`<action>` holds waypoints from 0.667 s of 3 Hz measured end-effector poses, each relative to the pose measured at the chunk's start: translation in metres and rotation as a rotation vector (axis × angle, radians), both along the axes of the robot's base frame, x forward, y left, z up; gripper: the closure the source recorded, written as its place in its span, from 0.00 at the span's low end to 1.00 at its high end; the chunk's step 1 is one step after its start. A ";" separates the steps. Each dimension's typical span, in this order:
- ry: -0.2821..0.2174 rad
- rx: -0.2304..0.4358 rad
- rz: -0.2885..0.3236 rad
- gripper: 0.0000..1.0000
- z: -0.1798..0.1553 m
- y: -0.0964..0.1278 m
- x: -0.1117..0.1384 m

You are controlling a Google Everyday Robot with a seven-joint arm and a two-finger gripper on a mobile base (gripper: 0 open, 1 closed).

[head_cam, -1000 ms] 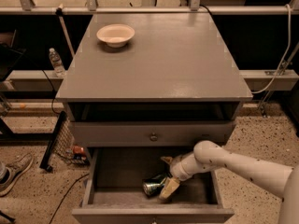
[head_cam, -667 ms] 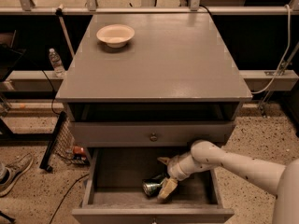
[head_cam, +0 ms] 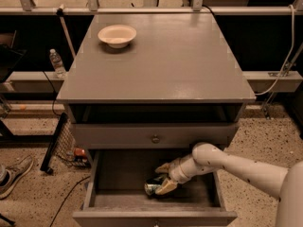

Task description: Pick green can from middle drawer and place on counter

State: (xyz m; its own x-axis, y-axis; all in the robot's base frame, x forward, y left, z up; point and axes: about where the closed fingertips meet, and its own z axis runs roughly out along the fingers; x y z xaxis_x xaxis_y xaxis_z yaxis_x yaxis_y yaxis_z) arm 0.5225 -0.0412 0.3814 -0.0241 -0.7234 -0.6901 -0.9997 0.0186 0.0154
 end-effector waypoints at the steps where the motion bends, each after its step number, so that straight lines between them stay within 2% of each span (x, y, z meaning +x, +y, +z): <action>1: -0.002 -0.011 -0.009 0.70 0.004 -0.005 -0.005; 2: -0.003 -0.027 -0.026 0.94 0.008 -0.013 -0.010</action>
Offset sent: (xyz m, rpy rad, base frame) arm -0.0126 -0.0259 0.0159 -0.0466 -0.0094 -0.0530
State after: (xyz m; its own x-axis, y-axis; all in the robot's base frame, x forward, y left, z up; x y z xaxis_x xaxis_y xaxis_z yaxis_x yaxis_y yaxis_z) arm 0.5126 -0.0542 0.3897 -0.0417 -0.7406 -0.6707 -0.9989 0.0454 0.0119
